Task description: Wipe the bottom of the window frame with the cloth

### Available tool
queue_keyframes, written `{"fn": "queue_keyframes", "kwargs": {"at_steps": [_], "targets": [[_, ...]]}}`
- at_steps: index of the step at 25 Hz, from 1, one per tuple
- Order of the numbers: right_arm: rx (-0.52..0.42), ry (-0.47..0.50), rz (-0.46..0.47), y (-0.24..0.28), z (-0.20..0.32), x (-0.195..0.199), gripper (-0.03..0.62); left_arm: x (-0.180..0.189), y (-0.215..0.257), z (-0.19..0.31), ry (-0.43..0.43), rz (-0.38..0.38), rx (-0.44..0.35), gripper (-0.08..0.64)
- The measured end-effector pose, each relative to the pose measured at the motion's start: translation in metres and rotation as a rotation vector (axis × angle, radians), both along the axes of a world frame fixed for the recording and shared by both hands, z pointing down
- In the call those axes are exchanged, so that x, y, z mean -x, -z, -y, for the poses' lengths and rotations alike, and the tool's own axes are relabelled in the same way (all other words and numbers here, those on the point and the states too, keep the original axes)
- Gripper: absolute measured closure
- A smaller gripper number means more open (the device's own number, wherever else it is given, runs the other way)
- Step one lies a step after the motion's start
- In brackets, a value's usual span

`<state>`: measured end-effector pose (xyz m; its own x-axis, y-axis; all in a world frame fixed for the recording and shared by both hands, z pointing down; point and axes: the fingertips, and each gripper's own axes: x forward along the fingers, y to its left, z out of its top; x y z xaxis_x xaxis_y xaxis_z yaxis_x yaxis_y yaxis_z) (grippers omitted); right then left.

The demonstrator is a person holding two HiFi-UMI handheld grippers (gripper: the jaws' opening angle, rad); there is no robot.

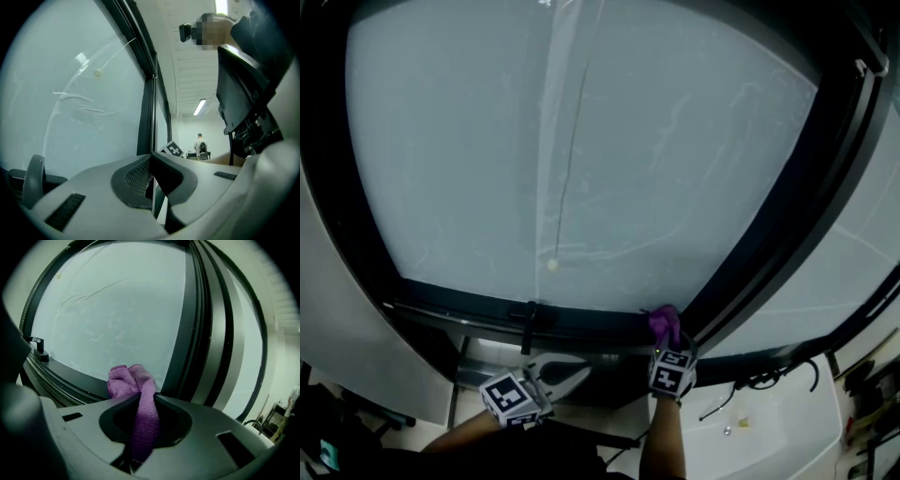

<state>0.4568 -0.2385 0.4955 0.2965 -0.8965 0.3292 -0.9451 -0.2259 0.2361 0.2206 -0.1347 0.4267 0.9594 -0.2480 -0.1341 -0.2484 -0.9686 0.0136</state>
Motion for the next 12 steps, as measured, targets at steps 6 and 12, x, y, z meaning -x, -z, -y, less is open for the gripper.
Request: {"fn": "queue_keyframes", "kwargs": {"at_steps": [6, 12], "targets": [[-0.013, -0.04, 0.017, -0.002, -0.008, -0.016, 0.526, -0.011, -0.002, 0.001, -0.02, -0.001, 0.004, 0.557], [-0.035, -0.064, 0.033, -0.003, -0.011, -0.025, 0.526, -0.017, -0.006, 0.002, -0.036, 0.021, 0.016, 0.558]]}}
